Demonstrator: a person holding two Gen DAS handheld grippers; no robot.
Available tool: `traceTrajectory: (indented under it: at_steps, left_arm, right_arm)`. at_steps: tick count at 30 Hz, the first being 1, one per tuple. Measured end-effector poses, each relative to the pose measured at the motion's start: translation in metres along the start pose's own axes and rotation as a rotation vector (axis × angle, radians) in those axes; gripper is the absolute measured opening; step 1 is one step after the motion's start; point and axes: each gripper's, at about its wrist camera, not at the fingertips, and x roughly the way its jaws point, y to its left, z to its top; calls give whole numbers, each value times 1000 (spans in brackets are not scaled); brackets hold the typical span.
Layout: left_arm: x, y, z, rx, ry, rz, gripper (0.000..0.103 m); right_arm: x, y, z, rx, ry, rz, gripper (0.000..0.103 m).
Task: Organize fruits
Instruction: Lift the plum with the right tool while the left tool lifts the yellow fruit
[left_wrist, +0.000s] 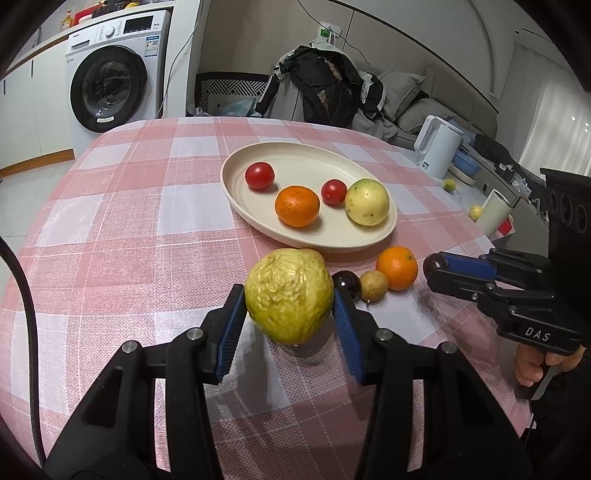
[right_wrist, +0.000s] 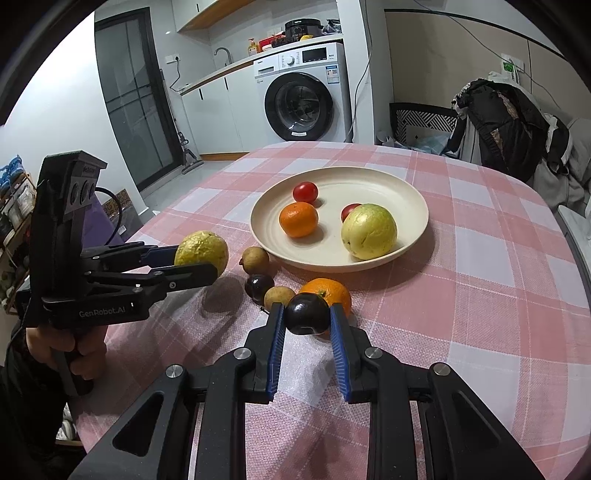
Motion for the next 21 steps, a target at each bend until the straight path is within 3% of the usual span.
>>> traceTrajectory:
  at_steps: [11, 21]
  left_arm:
    - [-8, -5, 0, 14, -19, 11, 45]
    - [-12, -22, 1, 31, -31, -2, 45]
  right_arm:
    - [0, -3, -8, 22, 15, 11, 25]
    - [-31, -10, 7, 37, -82, 27, 25]
